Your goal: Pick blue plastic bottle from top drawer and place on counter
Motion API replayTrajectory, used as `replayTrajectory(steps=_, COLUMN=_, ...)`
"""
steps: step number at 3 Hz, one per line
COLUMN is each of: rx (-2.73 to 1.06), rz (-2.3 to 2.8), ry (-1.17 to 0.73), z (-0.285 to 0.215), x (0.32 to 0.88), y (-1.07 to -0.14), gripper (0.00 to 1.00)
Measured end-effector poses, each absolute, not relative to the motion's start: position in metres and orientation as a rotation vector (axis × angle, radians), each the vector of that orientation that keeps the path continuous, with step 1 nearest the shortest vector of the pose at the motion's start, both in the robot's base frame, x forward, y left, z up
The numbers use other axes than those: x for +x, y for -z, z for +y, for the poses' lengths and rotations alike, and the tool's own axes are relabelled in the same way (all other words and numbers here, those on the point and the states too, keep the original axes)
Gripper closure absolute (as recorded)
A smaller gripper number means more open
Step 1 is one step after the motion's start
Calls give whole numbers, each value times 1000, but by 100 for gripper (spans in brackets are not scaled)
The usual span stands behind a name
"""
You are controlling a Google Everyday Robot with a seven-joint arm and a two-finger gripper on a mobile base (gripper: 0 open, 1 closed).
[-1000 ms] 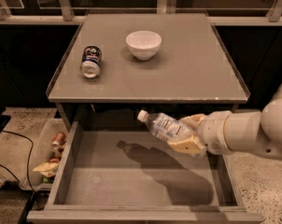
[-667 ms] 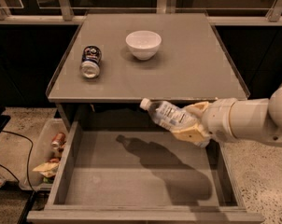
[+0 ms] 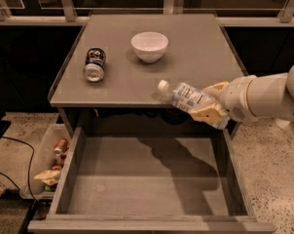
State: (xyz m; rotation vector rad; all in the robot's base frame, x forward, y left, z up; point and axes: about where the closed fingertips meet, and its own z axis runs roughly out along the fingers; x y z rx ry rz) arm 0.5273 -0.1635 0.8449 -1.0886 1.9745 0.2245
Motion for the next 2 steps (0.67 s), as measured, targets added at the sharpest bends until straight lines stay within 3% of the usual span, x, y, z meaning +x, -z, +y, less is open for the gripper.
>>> replayTrajectory(steps=2, rx=-1087, rz=1991, ry=-189, z=-175, x=610, y=-891, gripper=100)
